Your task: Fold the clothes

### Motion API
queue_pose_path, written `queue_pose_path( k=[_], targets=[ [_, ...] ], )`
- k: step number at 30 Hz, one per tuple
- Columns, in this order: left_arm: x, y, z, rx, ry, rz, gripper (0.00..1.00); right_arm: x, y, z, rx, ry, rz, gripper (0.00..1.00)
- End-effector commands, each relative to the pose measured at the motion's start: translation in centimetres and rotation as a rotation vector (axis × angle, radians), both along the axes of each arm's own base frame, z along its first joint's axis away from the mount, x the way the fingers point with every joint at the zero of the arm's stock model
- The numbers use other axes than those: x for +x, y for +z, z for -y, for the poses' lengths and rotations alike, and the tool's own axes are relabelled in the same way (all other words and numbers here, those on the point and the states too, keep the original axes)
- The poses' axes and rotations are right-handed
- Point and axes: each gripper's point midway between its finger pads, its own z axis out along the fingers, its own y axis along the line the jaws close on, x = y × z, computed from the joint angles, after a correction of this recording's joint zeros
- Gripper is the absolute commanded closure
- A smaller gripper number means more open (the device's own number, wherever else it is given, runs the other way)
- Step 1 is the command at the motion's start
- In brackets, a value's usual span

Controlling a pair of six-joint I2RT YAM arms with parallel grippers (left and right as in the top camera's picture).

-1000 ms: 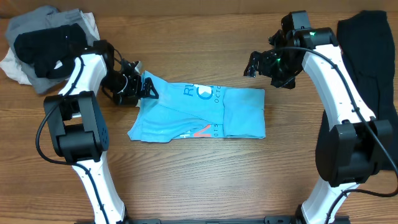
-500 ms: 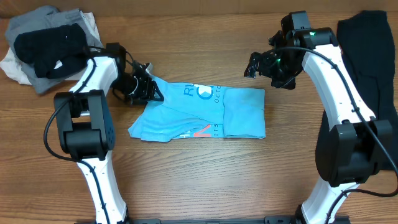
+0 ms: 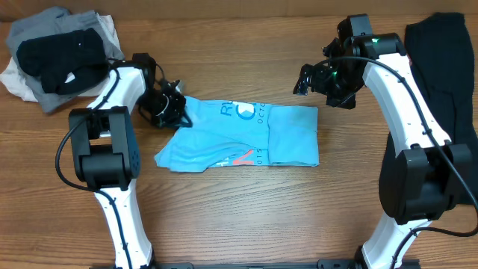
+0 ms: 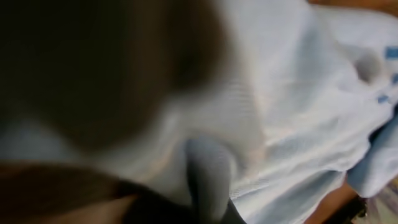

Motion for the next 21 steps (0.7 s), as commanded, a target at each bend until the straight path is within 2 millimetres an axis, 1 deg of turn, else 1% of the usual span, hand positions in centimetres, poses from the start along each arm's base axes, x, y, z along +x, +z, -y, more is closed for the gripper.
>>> queue_pose_path(
  k=[1, 4, 6, 8, 11, 14, 17, 18, 21],
  targets=[
    [-2.4, -5.3, -9.4, 0.354, 0.075, -0.170, 0.96, 0.2, 0.3, 0.3, -0.014, -0.001, 0.017, 0.00],
    [-2.5, -4.4, -12.7, 0.442, 0.142, -0.199, 0.96, 0.3, 0.1, 0.6, -0.035, -0.005, 0.019, 0.00],
    [-2.5, -3.8, -14.4, 0.475, 0.169, -0.210, 0.96, 0.4, -0.3, 1.1, -0.059, -0.010, 0.020, 0.00],
    [-2.3, -2.9, -15.6, 0.486, 0.192, -0.211, 0.96, 0.4, -0.9, 1.3, -0.073, -0.013, 0.018, 0.00],
    [-1.7, -1.1, -16.6, 0.485, 0.216, -0.206, 0.96, 0.2, -2.0, 1.3, -0.073, -0.015, 0.006, 0.00],
    [-1.0, 1.1, -16.9, 0.486, 0.238, -0.200, 0.96, -0.3, -3.3, 1.4, -0.076, -0.015, -0.012, 0.00],
    [0.2, 3.8, -16.6, 0.496, 0.266, -0.177, 0.96, -0.6, -4.8, 1.4, -0.077, -0.015, -0.022, 0.00],
    [0.5, 4.7, -16.3, 0.497, 0.270, -0.168, 0.96, -0.7, -5.4, 1.4, -0.077, -0.015, -0.022, 0.00],
    [1.7, 7.5, -14.5, 0.461, 0.253, -0.123, 0.96, -1.0, -7.0, 1.4, -0.073, -0.018, -0.028, 0.00]
  ],
)
